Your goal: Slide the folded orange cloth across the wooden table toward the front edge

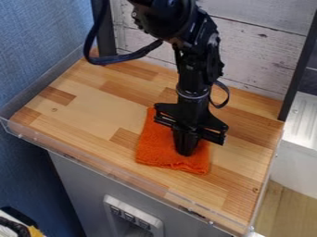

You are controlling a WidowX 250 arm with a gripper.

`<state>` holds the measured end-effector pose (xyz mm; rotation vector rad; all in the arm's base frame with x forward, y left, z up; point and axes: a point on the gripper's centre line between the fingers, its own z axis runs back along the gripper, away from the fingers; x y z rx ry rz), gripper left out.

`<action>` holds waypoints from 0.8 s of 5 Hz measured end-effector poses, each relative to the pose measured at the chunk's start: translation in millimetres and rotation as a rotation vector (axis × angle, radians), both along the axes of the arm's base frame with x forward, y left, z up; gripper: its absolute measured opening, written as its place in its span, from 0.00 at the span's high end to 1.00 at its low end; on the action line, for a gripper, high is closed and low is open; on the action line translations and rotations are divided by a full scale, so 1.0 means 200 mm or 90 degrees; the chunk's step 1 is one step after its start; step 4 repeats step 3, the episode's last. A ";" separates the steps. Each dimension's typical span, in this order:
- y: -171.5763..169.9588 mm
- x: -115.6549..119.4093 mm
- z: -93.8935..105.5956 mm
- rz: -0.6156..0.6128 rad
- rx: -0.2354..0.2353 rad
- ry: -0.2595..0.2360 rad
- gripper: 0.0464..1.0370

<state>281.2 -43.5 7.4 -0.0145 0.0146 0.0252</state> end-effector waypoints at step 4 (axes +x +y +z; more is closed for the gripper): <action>-0.01 -0.01 0.00 -0.016 -0.002 -0.016 0.99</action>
